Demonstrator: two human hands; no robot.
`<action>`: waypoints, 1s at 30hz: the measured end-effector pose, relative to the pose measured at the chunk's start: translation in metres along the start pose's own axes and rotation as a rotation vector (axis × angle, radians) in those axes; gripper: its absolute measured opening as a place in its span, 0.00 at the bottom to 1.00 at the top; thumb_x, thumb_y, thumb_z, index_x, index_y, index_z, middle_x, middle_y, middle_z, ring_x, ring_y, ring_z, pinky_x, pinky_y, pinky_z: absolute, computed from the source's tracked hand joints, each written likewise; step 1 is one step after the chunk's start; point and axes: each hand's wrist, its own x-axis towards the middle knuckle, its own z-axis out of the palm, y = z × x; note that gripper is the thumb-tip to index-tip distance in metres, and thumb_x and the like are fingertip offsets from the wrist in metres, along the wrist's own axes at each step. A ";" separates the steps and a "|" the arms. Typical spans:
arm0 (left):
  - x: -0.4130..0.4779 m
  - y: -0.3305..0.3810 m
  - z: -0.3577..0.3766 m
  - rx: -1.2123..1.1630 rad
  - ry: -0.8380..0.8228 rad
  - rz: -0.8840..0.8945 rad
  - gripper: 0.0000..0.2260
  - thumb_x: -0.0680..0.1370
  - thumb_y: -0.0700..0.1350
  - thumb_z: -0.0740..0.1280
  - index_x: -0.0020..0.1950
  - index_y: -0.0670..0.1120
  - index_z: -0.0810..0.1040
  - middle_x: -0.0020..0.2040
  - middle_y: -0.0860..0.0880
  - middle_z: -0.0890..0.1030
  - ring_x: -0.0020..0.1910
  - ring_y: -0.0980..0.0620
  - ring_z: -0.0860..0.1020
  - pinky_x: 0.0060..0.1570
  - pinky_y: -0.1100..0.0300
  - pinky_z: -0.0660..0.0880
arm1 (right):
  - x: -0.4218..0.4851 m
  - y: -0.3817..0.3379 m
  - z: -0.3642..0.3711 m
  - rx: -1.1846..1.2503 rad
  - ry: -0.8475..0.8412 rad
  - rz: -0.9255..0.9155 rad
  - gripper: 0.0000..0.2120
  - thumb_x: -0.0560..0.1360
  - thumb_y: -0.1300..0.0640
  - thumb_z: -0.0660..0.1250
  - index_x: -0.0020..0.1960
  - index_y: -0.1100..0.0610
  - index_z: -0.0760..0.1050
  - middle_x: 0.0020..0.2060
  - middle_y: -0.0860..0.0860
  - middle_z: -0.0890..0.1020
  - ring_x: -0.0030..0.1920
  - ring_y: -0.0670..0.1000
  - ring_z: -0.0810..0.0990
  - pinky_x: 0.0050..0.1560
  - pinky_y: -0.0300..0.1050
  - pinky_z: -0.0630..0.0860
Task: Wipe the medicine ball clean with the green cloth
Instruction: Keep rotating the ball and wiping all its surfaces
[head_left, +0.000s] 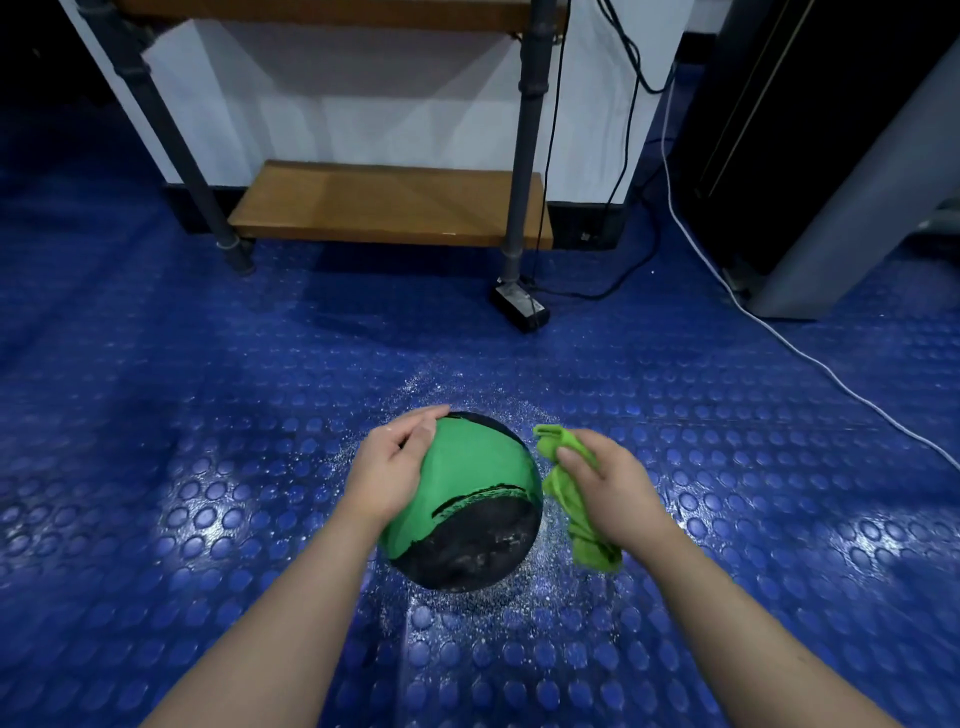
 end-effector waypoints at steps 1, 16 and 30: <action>-0.001 -0.002 -0.006 -0.029 -0.019 -0.024 0.12 0.82 0.51 0.60 0.57 0.62 0.81 0.59 0.56 0.82 0.60 0.54 0.79 0.64 0.47 0.74 | 0.003 0.005 0.000 0.096 0.038 0.071 0.08 0.79 0.53 0.62 0.55 0.50 0.78 0.48 0.49 0.82 0.51 0.54 0.80 0.55 0.49 0.75; -0.014 0.010 0.006 0.339 0.245 -0.079 0.25 0.77 0.62 0.64 0.71 0.53 0.72 0.69 0.50 0.74 0.67 0.50 0.72 0.65 0.56 0.66 | 0.015 -0.044 0.071 -0.046 0.111 -0.222 0.17 0.81 0.51 0.57 0.67 0.52 0.72 0.64 0.49 0.73 0.66 0.48 0.67 0.63 0.31 0.57; -0.021 0.000 -0.001 0.183 0.267 -0.069 0.22 0.75 0.63 0.67 0.66 0.57 0.76 0.65 0.57 0.74 0.63 0.55 0.73 0.62 0.57 0.69 | 0.029 -0.046 0.067 0.061 0.075 0.214 0.19 0.82 0.50 0.53 0.68 0.59 0.68 0.63 0.57 0.73 0.63 0.57 0.71 0.56 0.43 0.66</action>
